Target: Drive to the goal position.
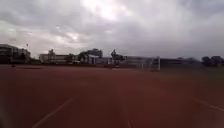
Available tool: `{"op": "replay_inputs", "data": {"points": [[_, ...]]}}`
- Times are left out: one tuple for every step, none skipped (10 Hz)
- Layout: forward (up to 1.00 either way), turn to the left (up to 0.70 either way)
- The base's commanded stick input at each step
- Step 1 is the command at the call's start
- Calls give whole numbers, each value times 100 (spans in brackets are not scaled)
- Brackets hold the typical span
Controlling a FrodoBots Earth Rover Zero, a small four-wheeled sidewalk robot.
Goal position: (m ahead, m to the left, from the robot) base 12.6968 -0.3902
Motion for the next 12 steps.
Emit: {"op": "replay_inputs", "data": {"points": [[70, 0], [70, 0], [70, 0], [70, 0], [70, 0], [70, 0], [70, 0], [70, 0], [70, 0], [70, 0], [70, 0], [70, 0]]}}
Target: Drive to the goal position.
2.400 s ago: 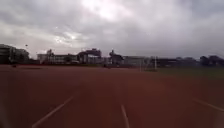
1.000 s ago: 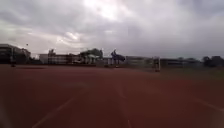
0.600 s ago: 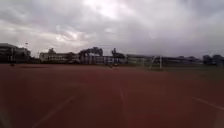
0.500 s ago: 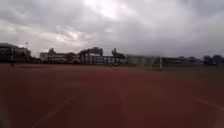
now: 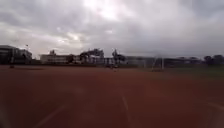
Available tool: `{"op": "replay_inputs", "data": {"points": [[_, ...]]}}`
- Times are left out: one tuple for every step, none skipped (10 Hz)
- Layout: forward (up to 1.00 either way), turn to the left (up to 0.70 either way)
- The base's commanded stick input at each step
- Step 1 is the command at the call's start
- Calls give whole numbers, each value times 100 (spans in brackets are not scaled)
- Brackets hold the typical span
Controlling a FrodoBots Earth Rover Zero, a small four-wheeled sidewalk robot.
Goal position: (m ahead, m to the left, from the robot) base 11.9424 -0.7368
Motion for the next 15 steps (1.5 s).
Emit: {"op": "replay_inputs", "data": {"points": [[70, 0], [70, 0], [70, 0], [70, 0], [70, 0], [70, 0], [70, 0], [70, 0], [70, 0], [70, 0], [70, 0], [70, 0], [70, 0], [70, 0], [70, 0]]}}
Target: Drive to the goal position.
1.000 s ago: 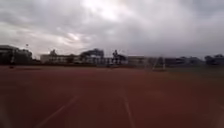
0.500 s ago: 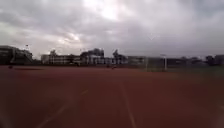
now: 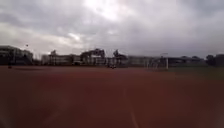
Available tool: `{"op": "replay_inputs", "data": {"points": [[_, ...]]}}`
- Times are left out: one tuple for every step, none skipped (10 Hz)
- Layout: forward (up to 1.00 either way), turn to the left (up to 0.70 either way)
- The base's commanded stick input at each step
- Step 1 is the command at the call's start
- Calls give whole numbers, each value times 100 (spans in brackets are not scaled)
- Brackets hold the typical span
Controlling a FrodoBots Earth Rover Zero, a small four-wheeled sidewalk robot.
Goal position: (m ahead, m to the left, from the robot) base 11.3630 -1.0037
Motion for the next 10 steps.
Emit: {"op": "replay_inputs", "data": {"points": [[70, 0], [70, 0], [70, 0], [70, 0], [70, 0], [70, 0], [70, 0], [70, 0], [70, 0], [70, 0]]}}
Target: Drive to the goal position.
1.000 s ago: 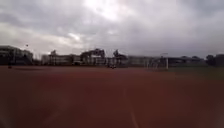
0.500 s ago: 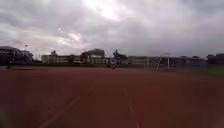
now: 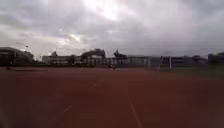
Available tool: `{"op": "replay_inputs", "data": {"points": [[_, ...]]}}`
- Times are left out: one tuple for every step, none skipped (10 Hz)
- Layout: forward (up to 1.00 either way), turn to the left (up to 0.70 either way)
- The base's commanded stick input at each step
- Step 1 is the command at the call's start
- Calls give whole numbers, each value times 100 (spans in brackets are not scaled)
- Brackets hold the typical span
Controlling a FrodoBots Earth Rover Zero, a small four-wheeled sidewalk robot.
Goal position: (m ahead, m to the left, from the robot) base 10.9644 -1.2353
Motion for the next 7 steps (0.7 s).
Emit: {"op": "replay_inputs", "data": {"points": [[70, 0], [70, 0], [70, 0], [70, 0], [70, 0], [70, 0], [70, 0]]}}
